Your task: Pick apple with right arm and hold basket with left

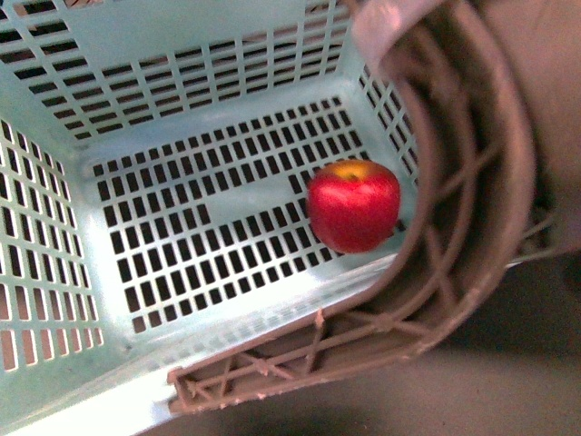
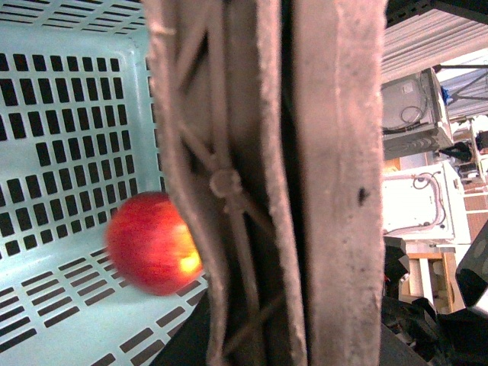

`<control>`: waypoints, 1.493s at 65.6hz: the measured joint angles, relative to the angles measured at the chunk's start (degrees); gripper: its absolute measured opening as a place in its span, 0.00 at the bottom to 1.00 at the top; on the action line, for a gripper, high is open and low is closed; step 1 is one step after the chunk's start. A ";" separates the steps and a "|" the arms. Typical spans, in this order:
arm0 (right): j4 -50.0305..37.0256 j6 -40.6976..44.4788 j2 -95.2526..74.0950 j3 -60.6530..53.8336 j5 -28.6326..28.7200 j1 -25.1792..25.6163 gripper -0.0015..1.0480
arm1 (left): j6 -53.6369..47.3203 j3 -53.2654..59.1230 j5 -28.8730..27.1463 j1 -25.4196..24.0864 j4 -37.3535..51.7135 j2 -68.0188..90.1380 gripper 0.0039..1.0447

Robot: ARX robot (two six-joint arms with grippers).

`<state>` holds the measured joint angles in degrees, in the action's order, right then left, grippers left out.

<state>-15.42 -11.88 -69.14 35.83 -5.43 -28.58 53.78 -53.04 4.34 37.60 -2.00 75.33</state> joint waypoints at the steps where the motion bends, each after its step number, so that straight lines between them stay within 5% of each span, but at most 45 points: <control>1: 0.00 -0.11 0.13 -0.07 -0.09 0.24 0.92 | -0.15 0.00 0.28 0.00 -0.02 0.00 0.15; 14: 2.08 -0.85 5.22 -1.64 -1.40 7.32 0.92 | -0.17 -0.04 -0.79 0.00 0.00 -0.07 0.15; 31: 6.73 1.18 16.59 -6.51 -2.60 23.02 0.92 | 0.07 -0.04 0.11 0.02 0.00 -0.07 0.15; 39: -8.66 7.02 18.71 -13.07 4.66 27.28 0.76 | -0.02 -0.04 0.02 0.04 0.00 -0.07 0.15; 48: -14.60 10.01 21.84 -18.82 5.11 28.37 0.56 | 0.24 -0.04 0.09 0.07 0.00 -0.07 0.15; 72: -14.43 11.47 30.29 -27.21 5.38 28.48 0.02 | 0.02 -0.04 -0.04 0.07 0.00 -0.07 0.15; 98: -9.49 11.65 39.93 -32.02 5.38 28.48 0.02 | 0.02 -0.04 -0.04 0.07 0.00 -0.07 0.15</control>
<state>-24.91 -0.23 -29.21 3.81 -0.05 -0.10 53.80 -53.08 4.29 37.67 -2.00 75.26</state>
